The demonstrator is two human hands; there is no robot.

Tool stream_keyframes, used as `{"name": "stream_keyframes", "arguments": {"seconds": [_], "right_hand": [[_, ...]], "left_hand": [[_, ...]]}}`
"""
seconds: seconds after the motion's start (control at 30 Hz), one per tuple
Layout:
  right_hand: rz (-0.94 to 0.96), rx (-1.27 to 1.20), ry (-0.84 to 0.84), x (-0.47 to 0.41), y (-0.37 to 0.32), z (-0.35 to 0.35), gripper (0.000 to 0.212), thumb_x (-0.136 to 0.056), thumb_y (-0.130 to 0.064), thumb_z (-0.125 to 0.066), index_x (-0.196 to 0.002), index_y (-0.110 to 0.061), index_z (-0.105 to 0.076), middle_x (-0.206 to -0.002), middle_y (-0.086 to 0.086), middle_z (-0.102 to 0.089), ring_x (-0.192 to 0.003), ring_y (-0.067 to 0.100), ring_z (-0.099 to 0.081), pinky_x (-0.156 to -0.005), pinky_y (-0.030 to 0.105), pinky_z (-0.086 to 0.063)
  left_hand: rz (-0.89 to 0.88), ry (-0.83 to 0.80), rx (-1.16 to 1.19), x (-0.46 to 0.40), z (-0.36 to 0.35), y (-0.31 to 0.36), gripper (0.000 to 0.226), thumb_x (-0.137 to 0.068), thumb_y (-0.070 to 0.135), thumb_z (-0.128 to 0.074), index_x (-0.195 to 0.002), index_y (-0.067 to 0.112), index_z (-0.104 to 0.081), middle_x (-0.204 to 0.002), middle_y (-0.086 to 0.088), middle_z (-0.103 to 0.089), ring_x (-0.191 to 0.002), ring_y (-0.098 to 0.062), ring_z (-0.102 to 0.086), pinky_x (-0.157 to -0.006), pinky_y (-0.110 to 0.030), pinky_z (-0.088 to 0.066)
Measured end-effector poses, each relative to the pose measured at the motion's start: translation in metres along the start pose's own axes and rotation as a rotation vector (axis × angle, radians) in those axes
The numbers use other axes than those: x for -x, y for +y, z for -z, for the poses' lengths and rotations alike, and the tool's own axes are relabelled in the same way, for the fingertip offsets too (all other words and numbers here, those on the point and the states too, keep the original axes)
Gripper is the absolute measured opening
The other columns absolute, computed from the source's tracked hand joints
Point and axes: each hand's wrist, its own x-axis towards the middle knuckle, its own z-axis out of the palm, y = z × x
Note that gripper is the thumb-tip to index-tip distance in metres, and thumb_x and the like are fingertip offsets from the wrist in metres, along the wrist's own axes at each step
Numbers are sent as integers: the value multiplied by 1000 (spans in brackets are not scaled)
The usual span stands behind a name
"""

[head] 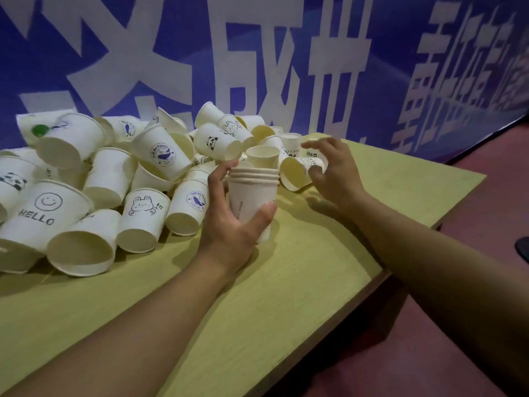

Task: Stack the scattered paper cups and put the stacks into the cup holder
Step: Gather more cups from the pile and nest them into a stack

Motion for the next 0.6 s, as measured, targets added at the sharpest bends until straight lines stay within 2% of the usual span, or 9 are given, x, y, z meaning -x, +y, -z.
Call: {"name": "stream_keyframes", "arguments": {"seconds": [0.1, 0.23, 0.43, 0.6], "right_hand": [[0, 160, -143, -1, 16, -10, 68, -82, -10, -63, -140, -39, -43, -146, -7, -41, -133, 21, -32, -110, 39, -26], [79, 286, -294, -4, 16, -14, 79, -82, -12, -63, -146, -45, -29, -153, -8, -33, -142, 18, -24, -114, 45, -17], [176, 431, -234, -5, 17, -9, 76, -84, -35, -71, -146, -46, -28, -149, -2, -38, -140, 23, -30, -116, 52, -11], [197, 416, -253, -3, 16, -12, 75, -82, -35, -73, -143, -44, -31, -146, 0, -37, -137, 26, -33, -117, 54, -11]], "left_hand": [[-8, 3, 17, 1, 0, -3, 80, -74, 39, -77, -138, 50, -31, -133, 3, -55, -113, -17, -62, -94, -46, -56], [11, 8, 15, 1, -1, -4, 81, -75, 41, -76, -139, 54, -29, -137, 4, -54, -115, -17, -61, -94, -46, -56], [44, 1, 24, 3, -1, 0, 81, -74, 42, -76, -139, 57, -29, -137, 5, -54, -113, -16, -62, -93, -47, -57], [47, -11, 24, 7, 1, 4, 81, -75, 41, -76, -139, 56, -29, -137, 4, -53, -113, -18, -62, -90, -49, -58]]}}
